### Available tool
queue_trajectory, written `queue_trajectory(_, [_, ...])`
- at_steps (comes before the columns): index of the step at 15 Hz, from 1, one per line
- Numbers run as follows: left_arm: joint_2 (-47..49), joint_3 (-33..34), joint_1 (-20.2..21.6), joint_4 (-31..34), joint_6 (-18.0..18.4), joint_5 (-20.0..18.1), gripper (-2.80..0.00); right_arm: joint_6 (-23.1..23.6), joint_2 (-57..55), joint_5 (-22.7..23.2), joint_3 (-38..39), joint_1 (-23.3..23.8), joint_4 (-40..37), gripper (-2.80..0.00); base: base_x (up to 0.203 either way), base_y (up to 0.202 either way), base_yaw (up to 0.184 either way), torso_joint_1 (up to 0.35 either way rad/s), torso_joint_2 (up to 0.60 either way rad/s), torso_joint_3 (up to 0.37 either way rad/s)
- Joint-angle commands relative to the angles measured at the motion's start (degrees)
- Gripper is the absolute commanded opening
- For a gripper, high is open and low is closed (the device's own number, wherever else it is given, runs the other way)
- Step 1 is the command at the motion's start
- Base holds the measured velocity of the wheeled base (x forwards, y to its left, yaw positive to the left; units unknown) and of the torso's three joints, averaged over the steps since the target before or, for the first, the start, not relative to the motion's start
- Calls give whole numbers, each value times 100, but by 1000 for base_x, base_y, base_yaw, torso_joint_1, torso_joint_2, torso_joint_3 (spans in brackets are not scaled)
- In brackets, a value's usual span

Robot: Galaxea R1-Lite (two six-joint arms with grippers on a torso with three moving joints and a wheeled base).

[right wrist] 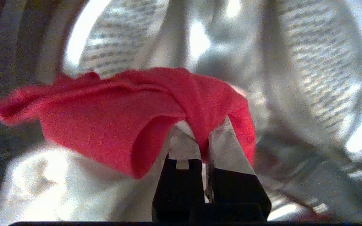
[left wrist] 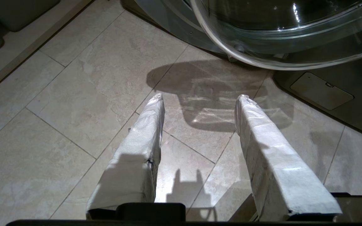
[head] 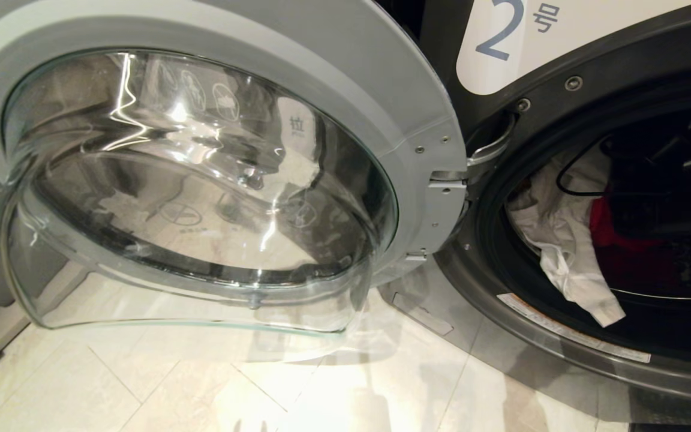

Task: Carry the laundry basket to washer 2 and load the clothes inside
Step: Place the clothes into the washing machine

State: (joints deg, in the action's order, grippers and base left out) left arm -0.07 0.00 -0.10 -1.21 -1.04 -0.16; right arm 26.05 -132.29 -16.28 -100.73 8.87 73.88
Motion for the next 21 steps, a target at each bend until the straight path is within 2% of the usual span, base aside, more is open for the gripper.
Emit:
queue_trajectory(1, [7,44,1,-2,-2,-1,-280,55,-161,2,-348,227,7,-280,0,0,0,0,0,0])
queue_trajectory(7, [7,44,1,-2,-2,-1,-280,68,-134,181,-557,853,-50,-280,0,0,0,0,0,0])
queue_trajectory(9, [7,44,1,-2,-2,-1,-280,64,-6,209,-280,860,-50,-280,0,0,0,0,0,0])
queue_trajectory(12, [7,44,1,-2,-2,-1,-280,32,158,336,607,846,-67,-280,0,0,0,0,0,0])
queue_trajectory(16, [7,44,1,-2,-2,-1,-280,-14,328,383,581,774,-796,-280,0,0,0,0,0,0])
queue_trajectory(17, [7,44,1,-2,-2,-1,-280,-20,347,397,593,711,-781,0,0,0,0,0,0,0])
queue_trajectory(21, [7,44,1,-2,-2,-1,-280,10,581,668,1152,655,-803,0,0,0,0,0,0,0])
